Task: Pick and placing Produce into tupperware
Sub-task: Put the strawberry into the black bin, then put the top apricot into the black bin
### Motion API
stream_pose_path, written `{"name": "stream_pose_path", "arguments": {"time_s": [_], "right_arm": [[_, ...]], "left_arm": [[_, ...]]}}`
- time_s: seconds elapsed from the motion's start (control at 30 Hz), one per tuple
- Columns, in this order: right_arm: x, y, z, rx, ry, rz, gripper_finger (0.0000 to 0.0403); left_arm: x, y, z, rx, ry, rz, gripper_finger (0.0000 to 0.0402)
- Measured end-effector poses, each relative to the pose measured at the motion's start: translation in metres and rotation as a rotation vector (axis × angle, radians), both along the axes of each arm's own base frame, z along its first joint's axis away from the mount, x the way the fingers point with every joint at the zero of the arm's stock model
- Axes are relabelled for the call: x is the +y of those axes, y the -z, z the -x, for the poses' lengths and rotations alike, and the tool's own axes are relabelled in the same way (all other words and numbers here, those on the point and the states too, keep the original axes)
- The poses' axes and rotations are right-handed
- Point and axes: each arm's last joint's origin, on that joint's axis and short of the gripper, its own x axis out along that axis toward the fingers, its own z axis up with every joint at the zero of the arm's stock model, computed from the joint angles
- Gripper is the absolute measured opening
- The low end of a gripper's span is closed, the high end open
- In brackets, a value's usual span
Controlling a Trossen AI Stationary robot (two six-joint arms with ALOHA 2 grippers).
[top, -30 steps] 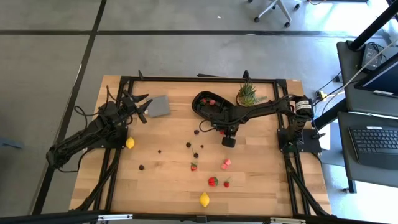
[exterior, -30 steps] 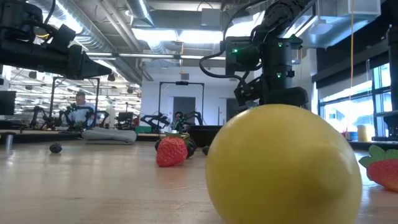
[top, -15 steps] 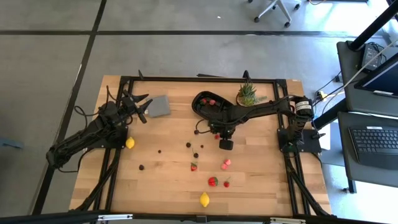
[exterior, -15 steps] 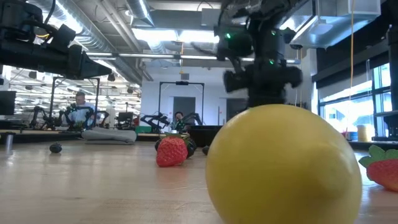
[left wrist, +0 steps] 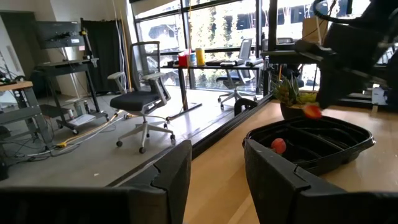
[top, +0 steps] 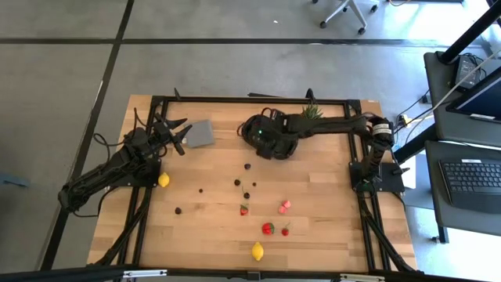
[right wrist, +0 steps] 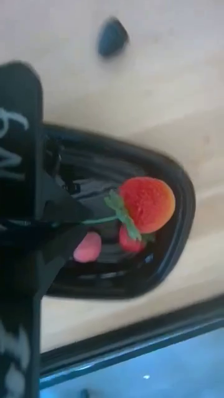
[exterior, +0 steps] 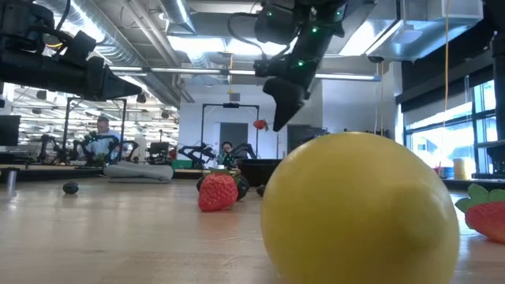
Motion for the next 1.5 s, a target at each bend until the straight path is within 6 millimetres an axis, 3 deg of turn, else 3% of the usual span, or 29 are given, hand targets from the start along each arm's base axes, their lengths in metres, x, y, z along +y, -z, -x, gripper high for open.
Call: {"name": "stream_pose_path", "arguments": {"time_s": [0.13, 0.27, 0.4, 0.53, 0.8, 1.07, 1.2, 1.33, 1.5], "right_arm": [[-0.014, 0.005, 0.003, -0.004, 0.073, -0.021, 0.0000], [-0.023, 0.024, 0.000, 0.034, 0.091, -0.092, 0.0000], [-0.028, 0.044, -0.003, 0.094, 0.094, -0.108, 0.0000], [-0.028, 0.049, -0.003, 0.115, 0.083, -0.109, 0.0014], [-0.028, 0.050, -0.003, 0.123, 0.073, -0.106, 0.0081], [-0.027, 0.042, -0.001, 0.198, 0.034, -0.108, 0.0229], [-0.015, 0.021, -0.002, 0.254, 0.014, -0.118, 0.0284], [0.011, -0.002, -0.005, 0.239, -0.110, -0.195, 0.0307], [0.056, -0.003, -0.002, 0.282, -0.312, -0.376, 0.0310]], "left_arm": [[0.000, 0.000, 0.000, 0.000, 0.000, 0.000, 0.0140], [0.000, 0.000, 0.000, 0.000, 0.000, 0.000, 0.0140], [0.000, 0.000, 0.000, 0.000, 0.000, 0.000, 0.0140], [0.000, 0.000, 0.000, 0.000, 0.000, 0.000, 0.0140], [0.000, 0.000, 0.000, 0.000, 0.000, 0.000, 0.0140], [0.000, 0.000, 0.000, 0.000, 0.000, 0.000, 0.0140], [0.000, 0.000, 0.000, 0.000, 0.000, 0.000, 0.0140], [0.000, 0.000, 0.000, 0.000, 0.000, 0.000, 0.0140], [0.000, 0.000, 0.000, 0.000, 0.000, 0.000, 0.0140]]}}
